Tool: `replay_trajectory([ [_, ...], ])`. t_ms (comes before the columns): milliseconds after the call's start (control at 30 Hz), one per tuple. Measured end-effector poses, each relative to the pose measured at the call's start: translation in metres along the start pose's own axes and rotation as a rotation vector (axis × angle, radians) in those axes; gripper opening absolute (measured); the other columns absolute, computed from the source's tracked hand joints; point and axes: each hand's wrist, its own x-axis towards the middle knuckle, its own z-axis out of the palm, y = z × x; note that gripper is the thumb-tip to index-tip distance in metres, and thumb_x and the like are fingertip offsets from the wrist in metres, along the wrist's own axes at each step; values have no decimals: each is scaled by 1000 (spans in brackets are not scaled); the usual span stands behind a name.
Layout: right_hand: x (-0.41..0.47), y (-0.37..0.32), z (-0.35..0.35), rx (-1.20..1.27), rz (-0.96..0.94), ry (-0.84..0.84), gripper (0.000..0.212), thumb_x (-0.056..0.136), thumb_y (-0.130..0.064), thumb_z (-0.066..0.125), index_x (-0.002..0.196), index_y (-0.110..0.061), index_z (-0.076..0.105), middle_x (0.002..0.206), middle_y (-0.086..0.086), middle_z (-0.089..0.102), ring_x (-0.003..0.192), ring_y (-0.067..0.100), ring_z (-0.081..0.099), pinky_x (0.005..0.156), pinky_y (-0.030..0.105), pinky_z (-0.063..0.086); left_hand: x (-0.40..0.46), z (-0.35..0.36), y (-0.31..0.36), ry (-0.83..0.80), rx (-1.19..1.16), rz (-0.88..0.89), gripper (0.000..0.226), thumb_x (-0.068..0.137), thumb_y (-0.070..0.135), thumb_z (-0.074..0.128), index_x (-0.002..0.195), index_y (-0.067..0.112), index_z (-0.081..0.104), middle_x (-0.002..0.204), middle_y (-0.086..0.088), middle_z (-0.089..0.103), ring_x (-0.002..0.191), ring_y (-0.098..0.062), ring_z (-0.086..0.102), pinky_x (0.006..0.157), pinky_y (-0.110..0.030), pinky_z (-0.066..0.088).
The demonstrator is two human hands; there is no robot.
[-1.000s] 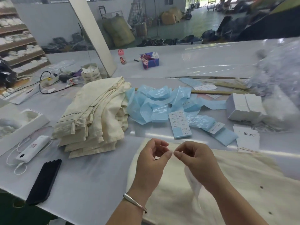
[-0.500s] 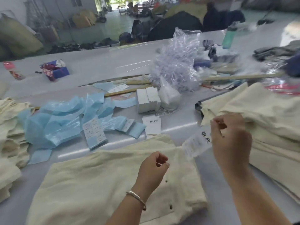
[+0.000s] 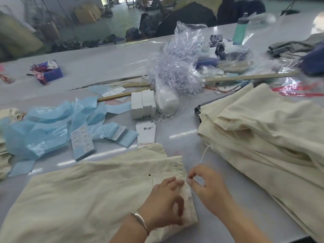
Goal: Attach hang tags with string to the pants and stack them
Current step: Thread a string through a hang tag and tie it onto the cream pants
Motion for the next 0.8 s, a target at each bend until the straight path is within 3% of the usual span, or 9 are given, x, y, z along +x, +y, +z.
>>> replay_trajectory([
  [100,-10,0,9,75,3,-80,16,79,-12,74,72,-21,63,82,-9,63,86,8,55,78,21,38,0,5,2,51,-23,2,22,71,41,72,86,25,73,151,18,31,142,-9,15,111,-34,27],
  [200,-16,1,11,157,1,-83,13,77,-10,76,71,-18,68,87,-10,64,92,5,55,80,16,38,-2,3,-3,163,-255,-80,13,75,30,76,81,19,73,122,14,48,122,-10,37,102,-24,33],
  [300,-22,3,13,245,-10,-111,18,75,-10,78,67,-23,70,98,-13,61,104,0,51,86,9,34,-5,-7,-3,227,-493,-200,10,82,20,75,82,11,69,95,10,49,92,-4,46,79,-10,36],
  [433,-31,9,28,124,-104,-144,11,76,-13,79,71,-22,73,112,-14,54,114,-2,45,92,13,35,-11,-14,0,194,-886,-334,17,88,11,67,74,17,59,67,9,53,55,0,45,50,-13,35],
  [500,-33,9,36,-44,-182,-41,8,74,-13,78,71,-18,73,112,-11,55,110,3,47,86,20,43,-15,-16,-1,153,-973,-388,16,91,17,64,76,18,58,62,10,52,49,0,41,44,-16,30],
  [600,-34,0,47,-239,-260,172,16,64,-7,83,64,-16,70,102,1,64,99,12,48,65,25,49,-17,-19,-1,128,-1134,-394,19,94,18,61,75,18,60,61,10,53,50,0,43,47,-14,31],
  [700,-34,-7,58,-276,-253,353,18,62,-1,82,61,-12,67,98,7,67,95,18,49,65,34,54,-19,-22,-2,147,-1305,-378,27,96,12,57,70,17,62,62,4,56,55,-6,47,53,-17,32],
  [800,-34,-6,63,-253,-275,464,10,70,-5,73,62,-9,68,97,9,67,90,23,53,70,40,52,-22,-22,-5,214,-1367,-398,14,91,6,62,80,12,69,67,-2,62,60,-9,54,58,-20,40],
])
